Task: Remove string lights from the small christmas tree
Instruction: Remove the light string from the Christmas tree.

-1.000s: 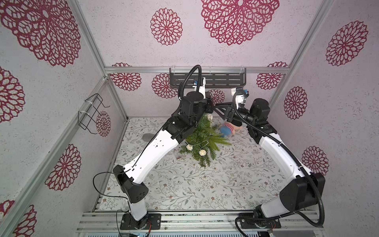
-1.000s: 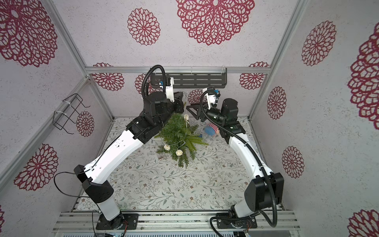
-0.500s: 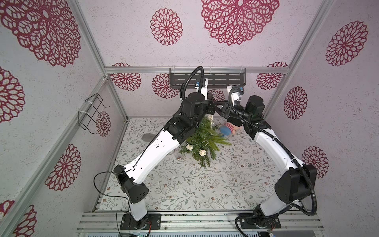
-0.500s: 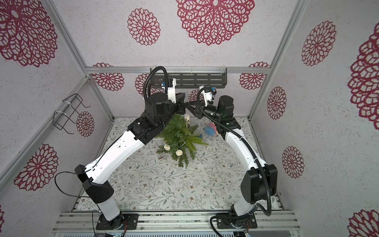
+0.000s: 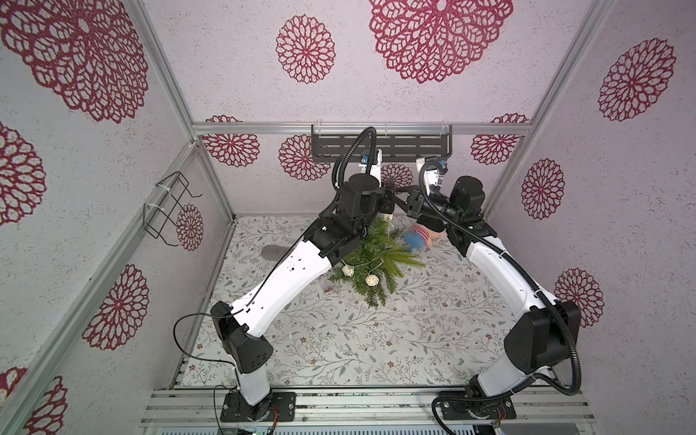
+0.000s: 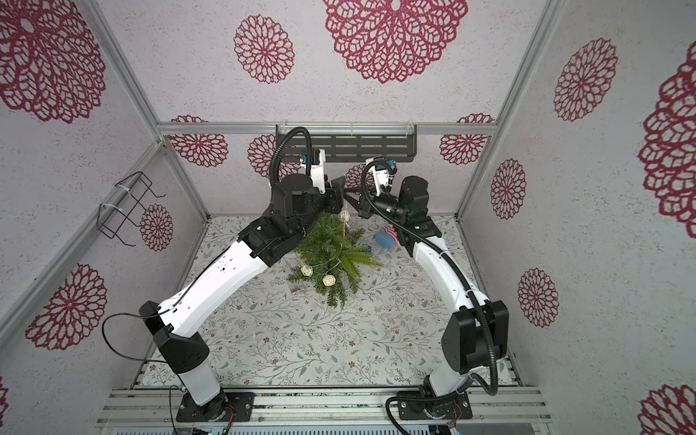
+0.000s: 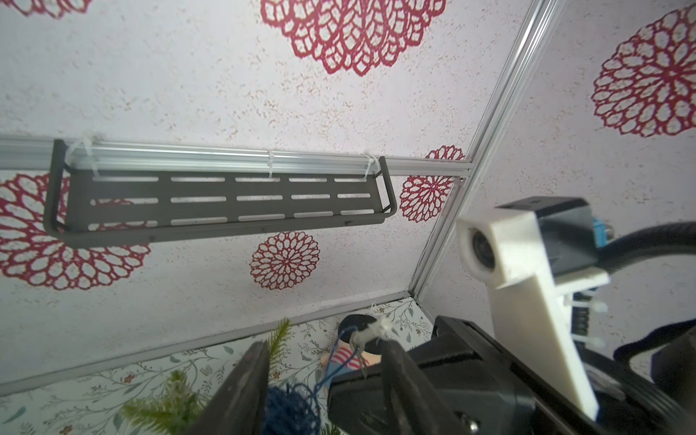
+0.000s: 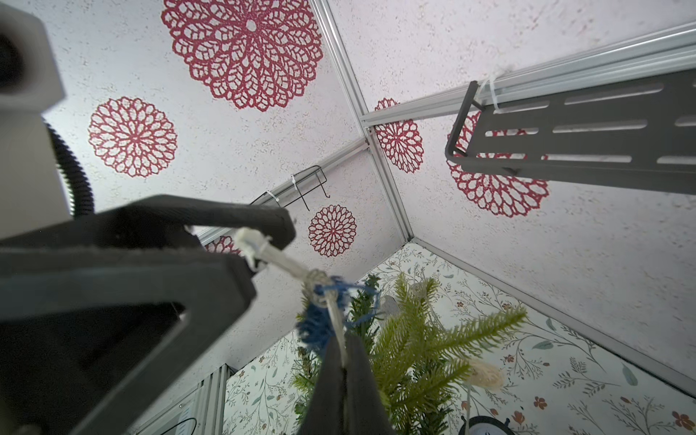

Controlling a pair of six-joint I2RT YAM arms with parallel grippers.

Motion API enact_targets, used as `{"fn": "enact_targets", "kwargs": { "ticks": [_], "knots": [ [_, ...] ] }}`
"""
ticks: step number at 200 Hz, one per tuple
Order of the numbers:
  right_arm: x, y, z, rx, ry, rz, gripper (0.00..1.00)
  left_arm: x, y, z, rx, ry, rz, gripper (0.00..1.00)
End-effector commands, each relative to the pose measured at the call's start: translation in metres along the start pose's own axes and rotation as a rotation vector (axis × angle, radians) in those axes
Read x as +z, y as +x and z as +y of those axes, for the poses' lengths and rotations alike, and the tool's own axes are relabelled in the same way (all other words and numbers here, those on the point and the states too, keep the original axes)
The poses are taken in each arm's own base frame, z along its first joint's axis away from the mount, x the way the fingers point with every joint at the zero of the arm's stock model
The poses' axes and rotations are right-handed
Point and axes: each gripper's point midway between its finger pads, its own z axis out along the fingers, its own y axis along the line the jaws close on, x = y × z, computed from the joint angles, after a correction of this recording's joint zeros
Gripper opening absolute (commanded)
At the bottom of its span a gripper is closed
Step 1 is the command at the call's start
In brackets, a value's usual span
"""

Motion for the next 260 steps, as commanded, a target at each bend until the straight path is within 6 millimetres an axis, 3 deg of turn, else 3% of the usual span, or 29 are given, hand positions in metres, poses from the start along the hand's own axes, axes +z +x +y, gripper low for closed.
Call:
{"fn": "enact_targets", "kwargs": {
  "ticks": [1,45,126,207,260],
  "knots": [
    [-0.012,-0.025,0.031,-0.089,-0.023,-0.060,0.00,-0.013,-0.002,-0.003,0.000,0.001,-0.007,0.62],
    [-0.016,-0.030,0.035,-0.096,0.002,-0.081,0.00,-0.051,-0.001,0.007,0.001,-0.006,0.023,0.71],
    [-0.032,-0.029,0.031,-0.099,0.127,-0.089,0.00,-0.118,0.038,0.051,-0.088,-0.028,0.115,0.76],
    [-0.048,-0.026,0.046,-0.102,0.221,-0.080,0.00,-0.151,0.093,0.082,-0.206,-0.075,0.213,0.70],
    [-0.070,-0.024,0.067,-0.128,0.311,-0.092,0.00,-0.166,0.111,0.089,-0.243,-0.071,0.265,0.70]
  ]
}}
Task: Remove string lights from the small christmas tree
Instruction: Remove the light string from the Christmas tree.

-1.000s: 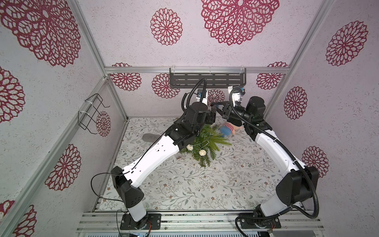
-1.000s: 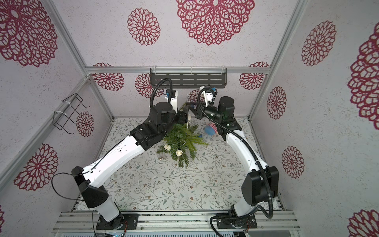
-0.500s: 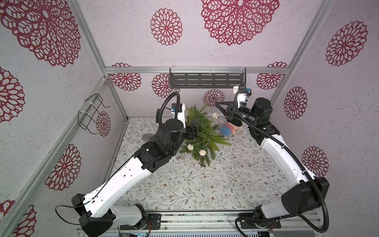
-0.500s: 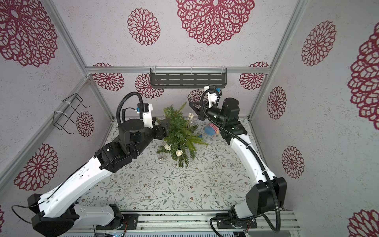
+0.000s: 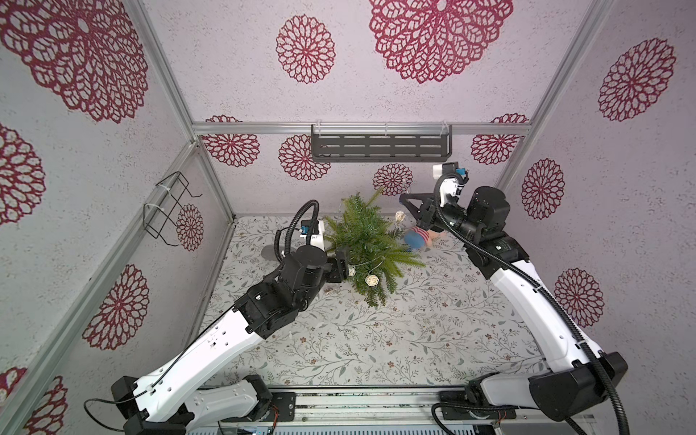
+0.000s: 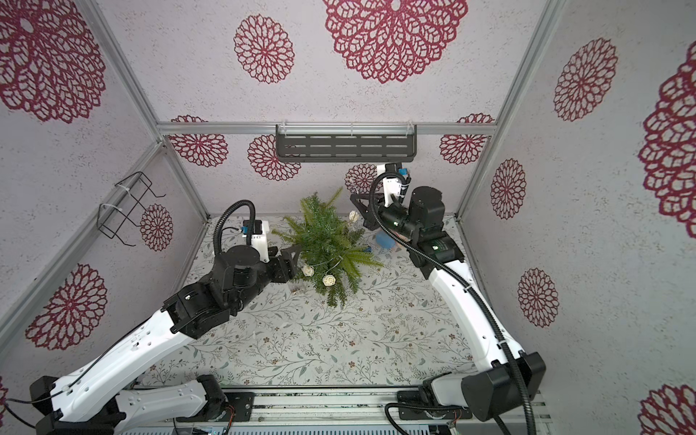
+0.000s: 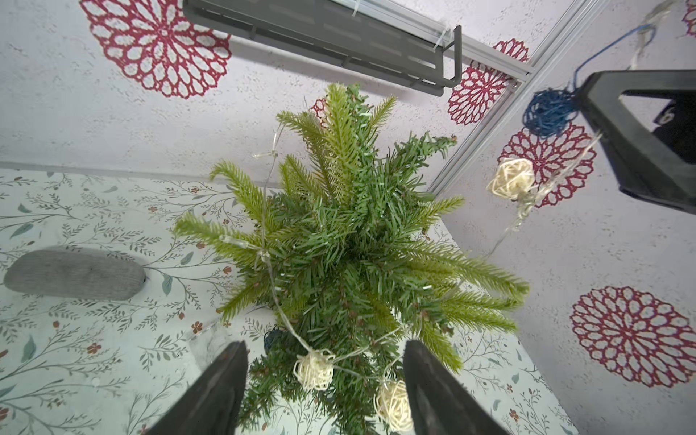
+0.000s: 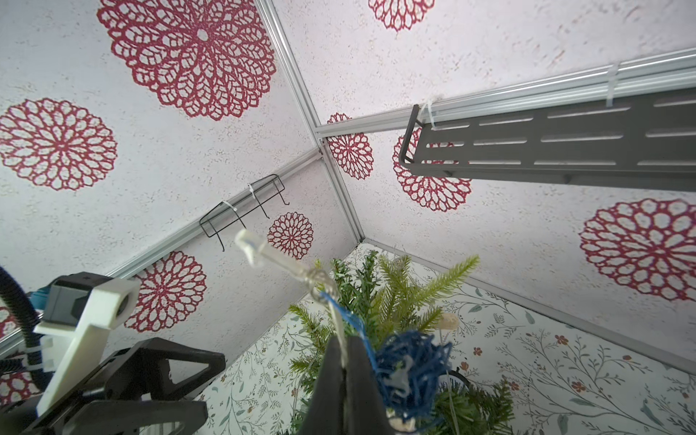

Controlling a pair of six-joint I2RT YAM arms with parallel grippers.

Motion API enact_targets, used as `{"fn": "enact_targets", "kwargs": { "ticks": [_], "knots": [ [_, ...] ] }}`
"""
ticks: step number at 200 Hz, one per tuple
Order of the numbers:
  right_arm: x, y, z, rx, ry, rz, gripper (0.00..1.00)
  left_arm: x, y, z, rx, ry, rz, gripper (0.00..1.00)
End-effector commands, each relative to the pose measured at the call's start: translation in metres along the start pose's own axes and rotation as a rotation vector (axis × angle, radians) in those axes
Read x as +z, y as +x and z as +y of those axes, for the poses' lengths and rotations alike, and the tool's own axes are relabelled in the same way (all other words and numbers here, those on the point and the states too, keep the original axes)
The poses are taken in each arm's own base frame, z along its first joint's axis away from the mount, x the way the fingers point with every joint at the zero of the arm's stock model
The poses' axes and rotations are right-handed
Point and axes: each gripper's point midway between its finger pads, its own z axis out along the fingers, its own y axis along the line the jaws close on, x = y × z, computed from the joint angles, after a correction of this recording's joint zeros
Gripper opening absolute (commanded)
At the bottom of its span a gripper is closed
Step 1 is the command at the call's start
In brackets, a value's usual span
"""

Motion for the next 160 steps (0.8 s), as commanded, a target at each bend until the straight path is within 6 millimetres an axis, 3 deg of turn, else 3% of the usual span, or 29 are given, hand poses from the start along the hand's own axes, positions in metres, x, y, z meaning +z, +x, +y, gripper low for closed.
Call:
{"fn": "enact_targets", "kwargs": {
  "ticks": [1,24,72,124,160],
  "knots": [
    [-0.023,-0.015,0.013,-0.058,0.049,-0.052,0.00,-0.005,0.006,0.005,-0.044,0.002,0.024,0.70],
    [-0.036,-0.010,0.017,-0.052,0.068,-0.053,0.00,-0.009,0.011,0.009,-0.063,-0.002,0.033,0.70],
    [-0.048,0.023,0.027,0.008,0.051,0.013,0.00,-0.011,0.032,0.012,-0.091,0.010,0.126,0.69],
    [-0.054,0.039,0.072,0.085,-0.115,0.078,0.00,-0.022,0.047,0.019,-0.148,0.030,0.162,0.70],
    [-0.050,0.062,0.097,0.097,-0.187,0.148,0.00,-0.026,0.053,0.025,-0.176,0.017,0.181,0.70]
  ]
}}
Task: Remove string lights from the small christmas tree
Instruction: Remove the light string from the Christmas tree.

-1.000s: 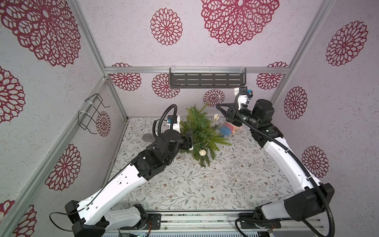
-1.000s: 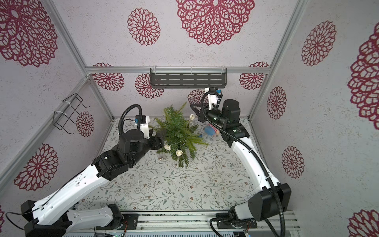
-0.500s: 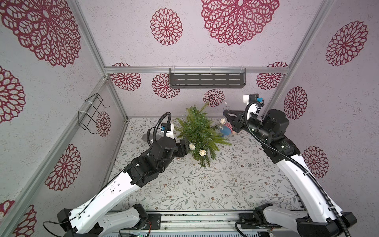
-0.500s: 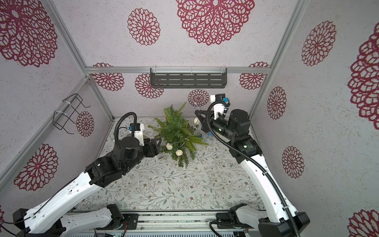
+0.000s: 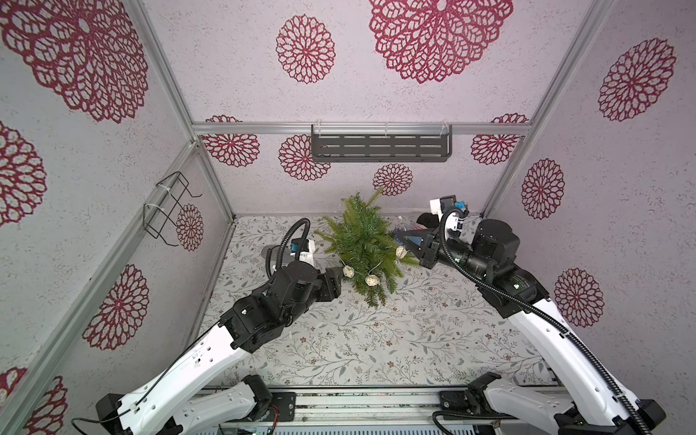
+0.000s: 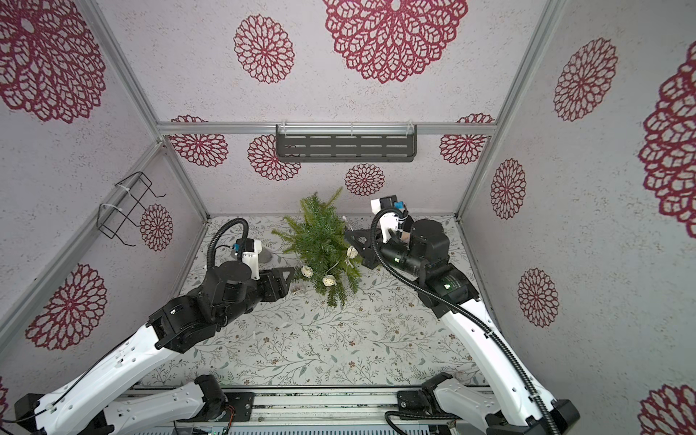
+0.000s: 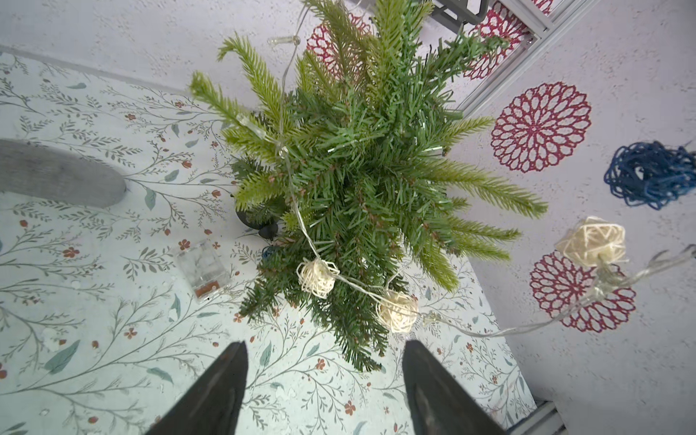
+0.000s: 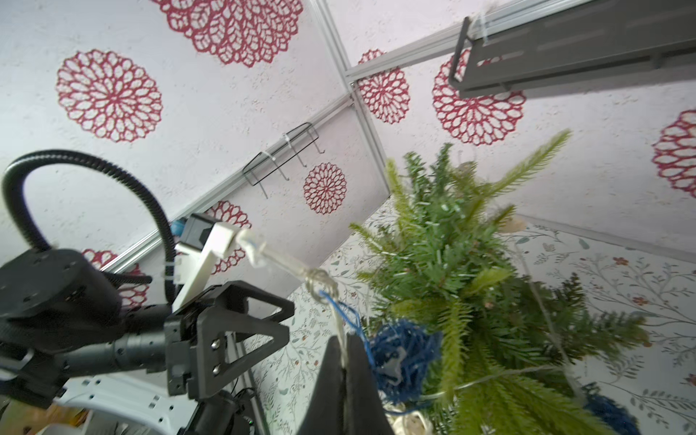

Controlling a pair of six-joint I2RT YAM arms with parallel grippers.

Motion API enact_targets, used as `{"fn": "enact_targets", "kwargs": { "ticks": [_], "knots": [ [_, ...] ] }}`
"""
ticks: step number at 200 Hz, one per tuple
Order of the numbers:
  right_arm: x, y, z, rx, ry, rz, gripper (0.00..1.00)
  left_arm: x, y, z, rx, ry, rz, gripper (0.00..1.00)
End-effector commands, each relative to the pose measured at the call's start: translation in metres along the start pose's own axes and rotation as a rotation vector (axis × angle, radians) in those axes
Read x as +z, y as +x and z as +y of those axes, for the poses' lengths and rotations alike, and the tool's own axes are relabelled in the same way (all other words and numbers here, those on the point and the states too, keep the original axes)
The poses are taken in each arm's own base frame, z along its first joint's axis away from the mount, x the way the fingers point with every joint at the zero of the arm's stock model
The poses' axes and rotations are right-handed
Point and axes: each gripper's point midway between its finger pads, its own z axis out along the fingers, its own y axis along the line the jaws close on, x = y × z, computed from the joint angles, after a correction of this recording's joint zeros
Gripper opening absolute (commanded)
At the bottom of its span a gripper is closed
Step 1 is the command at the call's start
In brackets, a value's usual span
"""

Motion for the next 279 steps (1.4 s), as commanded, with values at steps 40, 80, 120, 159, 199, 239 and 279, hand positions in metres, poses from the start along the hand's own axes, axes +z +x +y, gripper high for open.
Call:
{"fn": "enact_targets", "kwargs": {
  "ticks": [40,80,120,159,199,239,279],
  "knots": [
    [0.010,0.020,0.050,0.004,-0.158,0.060,0.00,-0.002,0.006,0.004,-0.076,0.030,0.044,0.74],
    [0.022,0.030,0.083,0.008,-0.252,0.087,0.00,0.009,0.012,-0.008,-0.129,0.104,0.092,0.75],
    [0.040,0.041,0.113,-0.001,-0.329,0.124,0.00,0.016,0.008,-0.006,-0.171,0.122,0.080,0.75],
    [0.045,0.036,0.133,-0.020,-0.373,0.120,0.00,0.024,0.013,0.003,-0.196,0.095,0.087,0.74],
    [0.043,0.032,0.145,-0.037,-0.385,0.116,0.00,0.033,0.011,0.007,-0.228,0.096,0.076,0.71],
    [0.042,0.035,0.143,-0.045,-0.364,0.115,0.00,0.044,0.003,0.001,-0.251,0.122,0.055,0.70],
    [0.038,0.038,0.139,-0.040,-0.342,0.103,0.00,0.059,-0.001,-0.002,-0.270,0.113,0.044,0.66]
  ]
}}
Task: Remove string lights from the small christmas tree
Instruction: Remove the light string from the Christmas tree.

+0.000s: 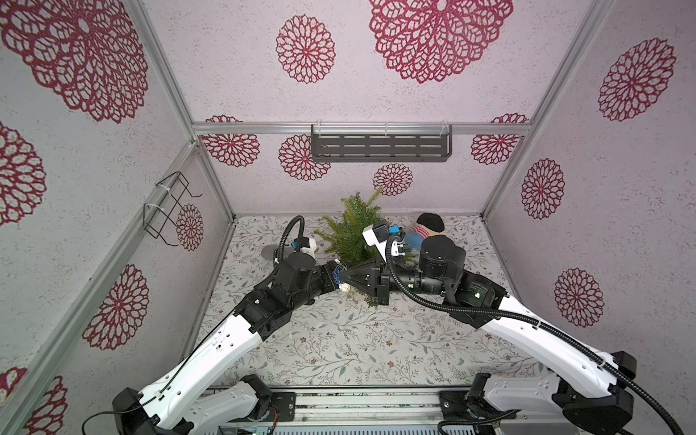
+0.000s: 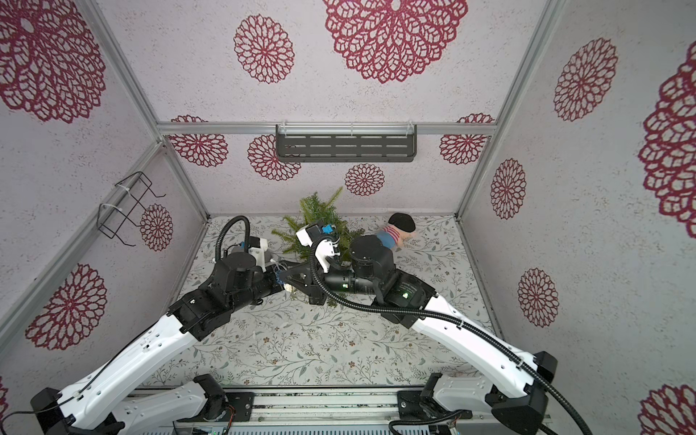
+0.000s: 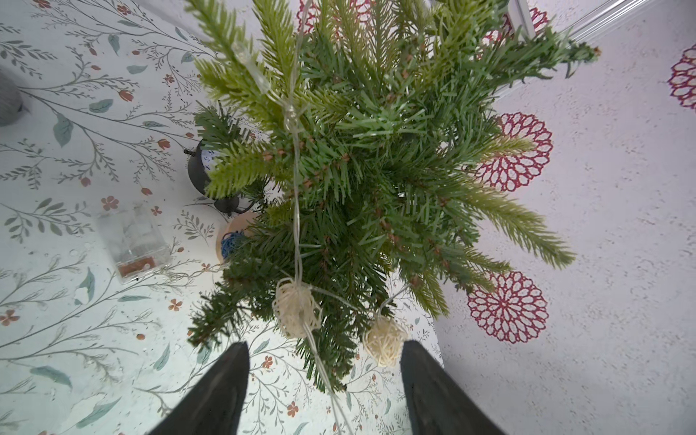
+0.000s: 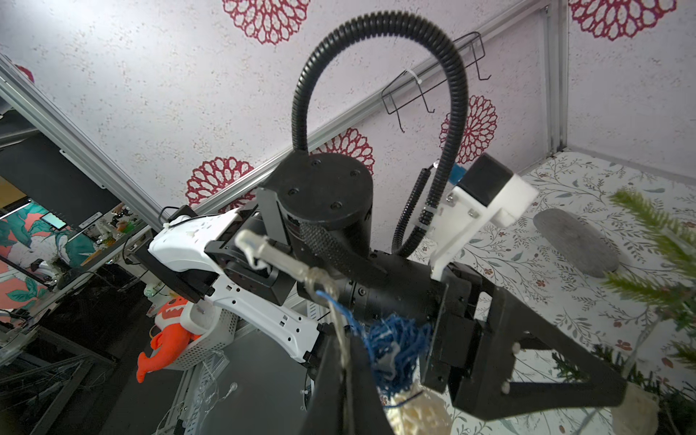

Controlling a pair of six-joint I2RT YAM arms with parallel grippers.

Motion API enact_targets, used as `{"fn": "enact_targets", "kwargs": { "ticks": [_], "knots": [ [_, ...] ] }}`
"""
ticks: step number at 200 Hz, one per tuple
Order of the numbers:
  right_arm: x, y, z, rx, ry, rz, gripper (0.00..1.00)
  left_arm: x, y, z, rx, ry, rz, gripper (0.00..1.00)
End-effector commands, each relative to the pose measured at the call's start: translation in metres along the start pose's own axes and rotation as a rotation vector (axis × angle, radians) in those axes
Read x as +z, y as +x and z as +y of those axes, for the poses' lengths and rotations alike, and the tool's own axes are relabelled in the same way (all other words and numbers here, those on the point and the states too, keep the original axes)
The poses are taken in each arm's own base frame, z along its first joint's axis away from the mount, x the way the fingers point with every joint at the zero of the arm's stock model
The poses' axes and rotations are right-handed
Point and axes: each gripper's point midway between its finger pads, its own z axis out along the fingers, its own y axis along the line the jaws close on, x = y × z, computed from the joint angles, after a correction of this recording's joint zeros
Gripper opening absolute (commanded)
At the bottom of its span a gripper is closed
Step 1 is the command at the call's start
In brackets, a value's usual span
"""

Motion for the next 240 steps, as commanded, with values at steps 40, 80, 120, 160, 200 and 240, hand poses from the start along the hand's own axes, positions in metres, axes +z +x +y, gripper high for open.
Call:
{"fn": "enact_targets", "kwargs": {
  "ticks": [40,80,120,160,200,240],
  "knots": [
    [-0.024,-0.011,0.006,-0.036,0.042,-0.077,0.00,0.026,-0.008,-0.002,-0.030,-0.015,-0.024,0.62],
    [-0.031,-0.002,-0.002,-0.027,0.084,-0.079,0.00,0.035,-0.008,0.009,-0.043,-0.051,-0.044,0.54],
    [-0.033,0.004,-0.008,-0.020,0.114,-0.076,0.00,0.035,-0.014,0.009,-0.038,-0.064,-0.066,0.43],
    [-0.032,0.004,-0.009,-0.019,0.114,-0.073,0.00,0.043,-0.017,0.009,-0.030,-0.082,-0.071,0.51],
    [-0.032,0.005,-0.011,-0.019,0.119,-0.075,0.00,0.047,-0.025,0.018,-0.020,-0.139,-0.113,0.44],
    [-0.032,0.005,-0.010,-0.022,0.119,-0.075,0.00,0.052,-0.030,0.019,-0.008,-0.156,-0.123,0.41]
  ]
}}
